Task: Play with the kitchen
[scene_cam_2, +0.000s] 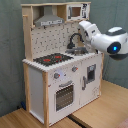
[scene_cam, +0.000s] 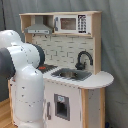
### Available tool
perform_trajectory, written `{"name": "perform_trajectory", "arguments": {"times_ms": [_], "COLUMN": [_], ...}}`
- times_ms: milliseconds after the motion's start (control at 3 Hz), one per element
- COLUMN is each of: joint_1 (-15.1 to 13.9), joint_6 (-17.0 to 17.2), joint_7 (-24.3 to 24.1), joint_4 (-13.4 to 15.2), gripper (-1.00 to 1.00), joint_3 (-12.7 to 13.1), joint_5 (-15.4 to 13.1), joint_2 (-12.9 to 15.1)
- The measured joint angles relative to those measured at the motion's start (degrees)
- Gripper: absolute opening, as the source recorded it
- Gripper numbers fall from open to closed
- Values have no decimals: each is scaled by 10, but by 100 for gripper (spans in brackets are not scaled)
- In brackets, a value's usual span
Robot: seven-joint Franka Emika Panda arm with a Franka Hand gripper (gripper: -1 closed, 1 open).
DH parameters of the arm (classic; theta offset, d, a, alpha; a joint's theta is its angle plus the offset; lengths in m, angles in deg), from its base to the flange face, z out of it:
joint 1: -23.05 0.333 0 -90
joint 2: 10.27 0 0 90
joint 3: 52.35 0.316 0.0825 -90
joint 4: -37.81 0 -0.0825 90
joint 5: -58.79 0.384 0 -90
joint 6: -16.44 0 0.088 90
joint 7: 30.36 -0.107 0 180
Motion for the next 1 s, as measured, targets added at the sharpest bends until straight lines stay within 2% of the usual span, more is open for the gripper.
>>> {"name": "perform_trajectory", "arguments": {"times_ms": [333,1000], "joint_1": [-2,-18], "joint_6": [20,46], "joint_7": [-13,-66], "joint_4": [-41,-105], "gripper": [100,100], "joint_3": [-3,-13], "joint_5": [44,128], "joint_2": [0,0]}}
